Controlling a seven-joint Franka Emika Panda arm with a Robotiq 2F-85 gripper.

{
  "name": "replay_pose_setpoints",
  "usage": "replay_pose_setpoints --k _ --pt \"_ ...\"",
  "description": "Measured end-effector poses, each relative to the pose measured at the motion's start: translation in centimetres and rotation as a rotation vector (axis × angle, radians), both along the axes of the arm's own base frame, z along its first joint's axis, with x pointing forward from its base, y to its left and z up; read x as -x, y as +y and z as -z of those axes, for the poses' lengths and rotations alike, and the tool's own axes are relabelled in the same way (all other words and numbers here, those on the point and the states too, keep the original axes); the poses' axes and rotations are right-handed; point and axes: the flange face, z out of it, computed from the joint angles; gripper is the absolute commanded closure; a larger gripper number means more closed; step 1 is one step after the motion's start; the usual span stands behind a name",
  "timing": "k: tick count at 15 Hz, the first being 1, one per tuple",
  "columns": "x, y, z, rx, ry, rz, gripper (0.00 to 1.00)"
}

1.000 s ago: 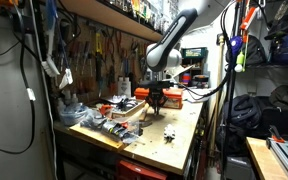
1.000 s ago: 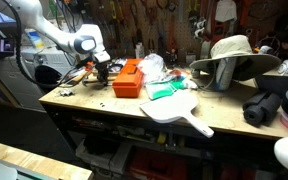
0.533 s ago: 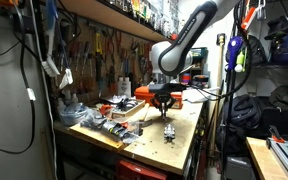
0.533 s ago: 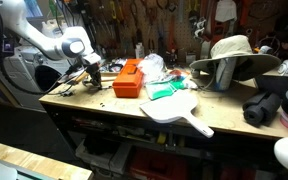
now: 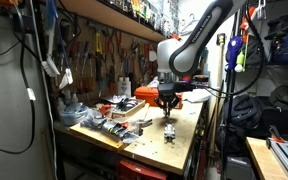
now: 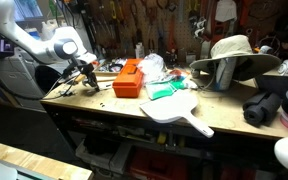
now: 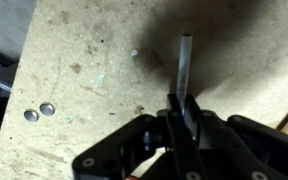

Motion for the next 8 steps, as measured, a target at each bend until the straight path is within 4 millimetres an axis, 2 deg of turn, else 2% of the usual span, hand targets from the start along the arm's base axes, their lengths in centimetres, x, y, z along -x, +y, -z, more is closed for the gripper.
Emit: replay_pose_setpoints --k 2,3,8 --pt "-0.07 0.00 0.06 0.000 0.001 0.000 0.90" --pt "-0.08 0.00 0.05 0.000 0.000 0.000 0.97" --pt "0.04 0.29 0.26 0.000 0.032 -0.083 0.97"
